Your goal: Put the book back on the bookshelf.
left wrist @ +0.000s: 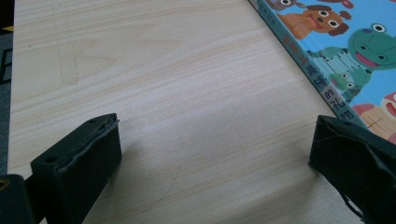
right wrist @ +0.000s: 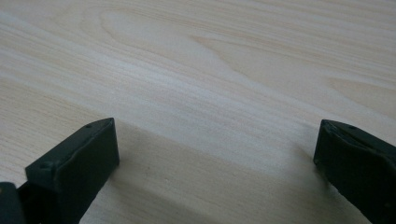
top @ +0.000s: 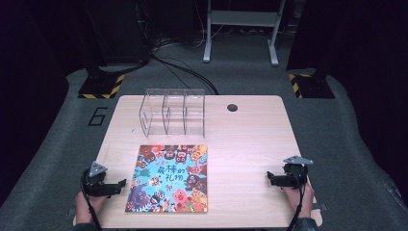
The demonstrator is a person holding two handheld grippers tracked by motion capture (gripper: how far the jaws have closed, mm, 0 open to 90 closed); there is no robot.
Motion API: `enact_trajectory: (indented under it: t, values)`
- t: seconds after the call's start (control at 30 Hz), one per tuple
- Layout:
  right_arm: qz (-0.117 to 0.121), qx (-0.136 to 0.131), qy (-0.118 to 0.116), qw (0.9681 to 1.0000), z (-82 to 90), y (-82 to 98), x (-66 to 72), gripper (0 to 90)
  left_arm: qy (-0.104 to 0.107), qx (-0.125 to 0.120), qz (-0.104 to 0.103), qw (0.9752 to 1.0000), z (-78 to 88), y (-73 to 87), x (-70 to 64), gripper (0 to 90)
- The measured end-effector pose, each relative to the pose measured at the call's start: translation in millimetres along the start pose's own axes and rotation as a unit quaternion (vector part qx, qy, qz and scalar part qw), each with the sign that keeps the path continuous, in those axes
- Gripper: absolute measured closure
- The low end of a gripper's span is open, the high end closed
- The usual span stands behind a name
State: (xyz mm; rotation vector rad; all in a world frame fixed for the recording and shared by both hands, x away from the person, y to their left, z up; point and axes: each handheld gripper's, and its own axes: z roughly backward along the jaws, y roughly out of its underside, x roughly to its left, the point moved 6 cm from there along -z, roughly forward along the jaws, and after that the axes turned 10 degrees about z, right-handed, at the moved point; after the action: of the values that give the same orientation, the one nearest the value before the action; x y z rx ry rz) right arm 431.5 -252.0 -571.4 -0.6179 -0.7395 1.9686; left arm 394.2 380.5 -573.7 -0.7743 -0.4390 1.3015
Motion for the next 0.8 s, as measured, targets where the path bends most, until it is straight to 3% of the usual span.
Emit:
enact_trajectory:
  t: [0.2,0.23,0.3,0.43,0.53,0.67,0.7,0.8]
  values:
    - [0.002,-0.001,-0.002,1.0000,-0.1,-0.1,0.4,0.0,-0.001,0.000,0.001,1.0000,-0.3,0.0,-0.5,1.8]
    - [0.000,0.000,-0.002,1.0000,0.1,0.0,0.7,0.0,0.001,0.009,0.000,1.0000,0.9,0.4,-0.5,1.2]
    - [0.001,0.000,-0.003,1.0000,0.1,0.0,0.9,0.0,0.000,-0.002,0.003,1.0000,-0.7,-0.1,-0.8,1.0]
    - [0.001,0.000,-0.003,1.0000,0.1,0.0,1.0,0.0,0.002,0.002,0.005,1.0000,-0.4,-0.2,-0.8,0.0]
    - [0.000,0.000,-0.003,1.0000,0.2,0.0,1.0,0.0,0.016,-0.004,0.023,0.9996,2.1,-1.6,0.0,0.0]
    - [0.001,0.000,-0.003,1.0000,0.1,-0.1,1.0,0.0,0.019,-0.016,0.029,0.9993,8.8,-6.3,-2.2,0.0]
    - [0.002,-0.001,-0.004,1.0000,0.1,-0.2,1.1,0.0,0.023,-0.028,0.035,0.9987,11.4,-9.6,-5.4,0.0]
    - [0.001,-0.001,-0.004,1.0000,0.1,-0.2,1.2,0.0,0.037,-0.030,0.034,0.9983,17.5,-15.0,-15.5,0.0]
